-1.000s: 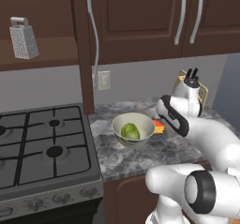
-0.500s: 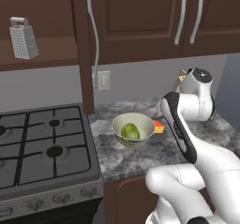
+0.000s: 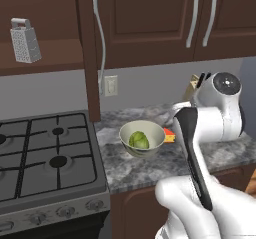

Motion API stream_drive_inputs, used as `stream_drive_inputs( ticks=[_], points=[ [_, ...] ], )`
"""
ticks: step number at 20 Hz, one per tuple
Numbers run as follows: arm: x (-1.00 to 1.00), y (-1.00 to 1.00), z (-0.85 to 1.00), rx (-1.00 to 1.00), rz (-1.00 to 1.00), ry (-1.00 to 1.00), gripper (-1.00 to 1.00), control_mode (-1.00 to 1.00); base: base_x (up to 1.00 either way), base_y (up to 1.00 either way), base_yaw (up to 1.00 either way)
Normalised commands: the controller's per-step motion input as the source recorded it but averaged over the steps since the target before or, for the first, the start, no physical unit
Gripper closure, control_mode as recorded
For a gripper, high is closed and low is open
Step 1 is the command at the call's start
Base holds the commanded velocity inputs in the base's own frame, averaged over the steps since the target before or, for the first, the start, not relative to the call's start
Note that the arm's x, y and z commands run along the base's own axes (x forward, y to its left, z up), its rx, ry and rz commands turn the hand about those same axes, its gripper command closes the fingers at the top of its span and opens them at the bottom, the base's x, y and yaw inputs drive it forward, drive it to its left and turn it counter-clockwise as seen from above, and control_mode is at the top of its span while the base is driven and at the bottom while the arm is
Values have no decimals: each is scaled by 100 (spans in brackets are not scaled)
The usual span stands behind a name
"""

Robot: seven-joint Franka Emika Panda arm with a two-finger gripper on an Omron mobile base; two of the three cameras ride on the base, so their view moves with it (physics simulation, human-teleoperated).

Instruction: Pick the cheese from the fridge and the cheese grater from the cabinet and place them next to the salad bowl.

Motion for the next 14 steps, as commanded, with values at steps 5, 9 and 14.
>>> stream_drive_inputs(
  ticks=[5,9,14],
  points=[
    [-36,2,36,7,2,-13,-100,-100,0,0,0],
    [-40,0,41,12,6,-7,-100,-100,0,0,0],
    [-49,12,82,2,4,0,-100,-100,0,0,0]
  ],
)
